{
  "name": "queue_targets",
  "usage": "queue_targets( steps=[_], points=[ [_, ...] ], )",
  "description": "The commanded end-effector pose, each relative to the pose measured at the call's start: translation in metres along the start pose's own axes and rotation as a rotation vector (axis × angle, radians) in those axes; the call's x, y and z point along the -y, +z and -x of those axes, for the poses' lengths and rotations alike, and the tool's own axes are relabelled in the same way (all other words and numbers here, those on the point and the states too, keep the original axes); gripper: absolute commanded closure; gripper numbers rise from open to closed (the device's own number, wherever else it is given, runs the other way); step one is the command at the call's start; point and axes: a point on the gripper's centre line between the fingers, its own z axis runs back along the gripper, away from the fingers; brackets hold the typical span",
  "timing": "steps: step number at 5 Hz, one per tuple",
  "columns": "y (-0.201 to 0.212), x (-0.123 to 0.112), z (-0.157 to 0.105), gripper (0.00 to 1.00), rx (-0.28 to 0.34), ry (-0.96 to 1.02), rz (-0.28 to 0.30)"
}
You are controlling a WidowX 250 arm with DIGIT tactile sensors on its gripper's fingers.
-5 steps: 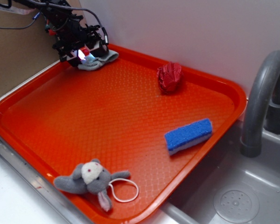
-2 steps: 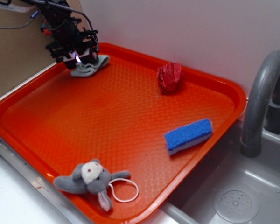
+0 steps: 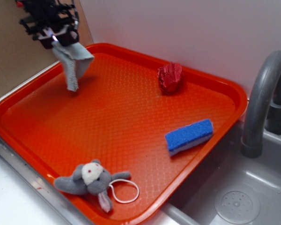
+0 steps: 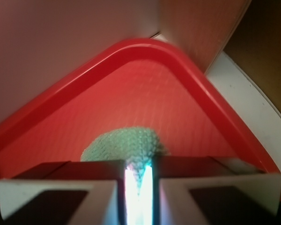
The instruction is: Grab the blue cloth.
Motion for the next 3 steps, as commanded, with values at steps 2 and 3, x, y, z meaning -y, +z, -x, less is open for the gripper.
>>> queue_targets(
  steps=[2, 3],
  points=[
    [0.122, 0.025, 0.062, 1.0, 0.056, -0.304, 0.154],
    [0.135, 0.019, 0.057, 1.0, 0.028, -0.288, 0.235]
  ],
)
